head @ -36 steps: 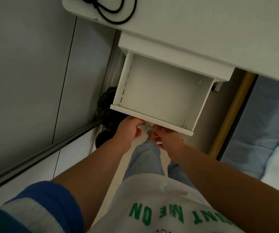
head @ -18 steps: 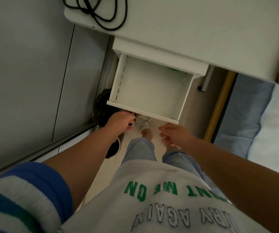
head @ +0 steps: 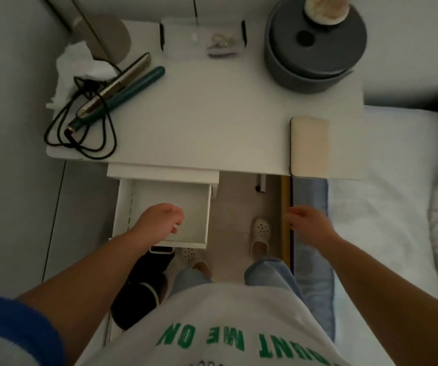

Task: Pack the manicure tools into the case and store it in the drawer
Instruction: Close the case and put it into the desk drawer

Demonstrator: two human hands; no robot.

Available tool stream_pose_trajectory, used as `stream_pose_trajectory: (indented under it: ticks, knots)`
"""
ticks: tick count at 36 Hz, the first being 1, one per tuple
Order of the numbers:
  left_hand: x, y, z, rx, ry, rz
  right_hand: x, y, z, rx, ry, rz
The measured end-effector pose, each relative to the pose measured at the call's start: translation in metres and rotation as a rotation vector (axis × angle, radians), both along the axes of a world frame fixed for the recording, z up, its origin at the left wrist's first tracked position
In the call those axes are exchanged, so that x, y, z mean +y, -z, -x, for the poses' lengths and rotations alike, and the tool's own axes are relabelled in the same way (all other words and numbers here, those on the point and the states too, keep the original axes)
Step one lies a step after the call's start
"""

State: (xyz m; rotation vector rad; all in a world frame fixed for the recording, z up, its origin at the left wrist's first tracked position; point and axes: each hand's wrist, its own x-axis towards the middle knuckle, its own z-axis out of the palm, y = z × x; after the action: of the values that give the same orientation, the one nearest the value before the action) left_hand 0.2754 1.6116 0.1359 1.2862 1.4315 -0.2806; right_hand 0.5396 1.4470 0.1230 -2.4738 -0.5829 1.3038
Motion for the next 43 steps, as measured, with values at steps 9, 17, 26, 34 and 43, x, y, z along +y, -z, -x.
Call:
stream_pose_trajectory:
  ticks: [9,17,26,34,43]
  knots:
    - [-0.034,0.007,-0.144,-0.09,-0.106,0.085,0.039,0.005,-0.121,-0.133,-0.015,-0.216]
    - [-0.052,0.022,-0.248,-0.142,-0.358,0.245,0.1,0.011,-0.193,-0.266,-0.172,-0.333]
    - [-0.055,0.032,-0.28,-0.169,-0.676,0.392,0.112,0.03,-0.199,-0.217,-0.4,-0.276]
    - [-0.064,0.027,-0.279,-0.202,-0.787,0.325,0.108,0.028,-0.199,-0.101,-0.416,-0.104]
    - [-0.074,0.008,-0.229,-0.276,-0.828,0.169,0.081,0.017,-0.164,0.087,-0.276,-0.084]
